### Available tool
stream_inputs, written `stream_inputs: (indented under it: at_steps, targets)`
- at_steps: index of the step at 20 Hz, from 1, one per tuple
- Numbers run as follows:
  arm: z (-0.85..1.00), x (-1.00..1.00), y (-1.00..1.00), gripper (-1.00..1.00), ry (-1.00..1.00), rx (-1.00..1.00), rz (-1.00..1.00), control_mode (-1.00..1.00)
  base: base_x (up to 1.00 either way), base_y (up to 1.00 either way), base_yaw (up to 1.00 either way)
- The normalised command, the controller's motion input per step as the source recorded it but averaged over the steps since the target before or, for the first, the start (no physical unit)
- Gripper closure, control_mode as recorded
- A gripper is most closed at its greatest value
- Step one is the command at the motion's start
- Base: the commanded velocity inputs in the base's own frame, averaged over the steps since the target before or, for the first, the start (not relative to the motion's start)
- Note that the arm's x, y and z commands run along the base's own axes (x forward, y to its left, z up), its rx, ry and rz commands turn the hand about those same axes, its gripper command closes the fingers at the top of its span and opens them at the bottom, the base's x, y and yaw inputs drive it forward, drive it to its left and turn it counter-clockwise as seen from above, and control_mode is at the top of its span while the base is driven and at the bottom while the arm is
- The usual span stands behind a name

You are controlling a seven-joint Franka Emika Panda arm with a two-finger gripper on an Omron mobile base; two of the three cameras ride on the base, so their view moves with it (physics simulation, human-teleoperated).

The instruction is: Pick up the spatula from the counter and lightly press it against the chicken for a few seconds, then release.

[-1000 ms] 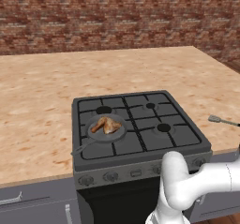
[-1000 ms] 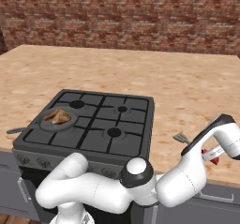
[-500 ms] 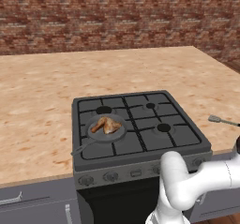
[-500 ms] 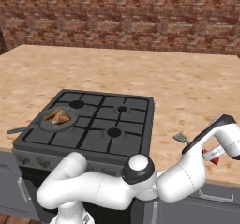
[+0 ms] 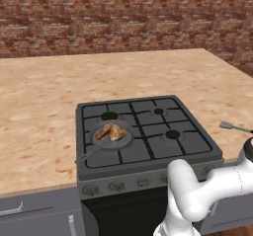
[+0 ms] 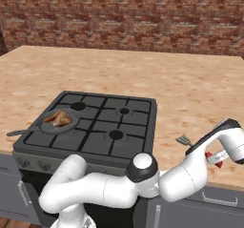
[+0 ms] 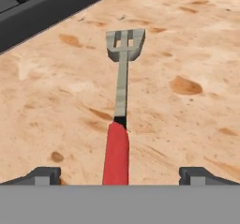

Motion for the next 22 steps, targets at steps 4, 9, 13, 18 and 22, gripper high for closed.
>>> stream_inputs:
  at_steps: [4,9,13,18,22]
  targets:
    - [-0.15,0.17,-0.23,-1.00,0.02,0.05,0.03,-1.00,0.00,0.00,0.00]
    - [-0.14,0.21,-0.27,-1.00,0.03,0.06,0.04,-1.00,0.00,0.00,0.00]
    - [-0.18,0.30,-0.20,1.00,0.08,0.06,0.04,-1.00,0.00,0.00,0.00]
    - [-0.22,0.33,-0.11,1.00,0.13,0.05,0.03,-1.00,0.00,0.00,0.00]
    - [-0.14,0.19,-0.27,1.00,0.15,0.05,0.06,-1.00,0.00,0.00,0.00]
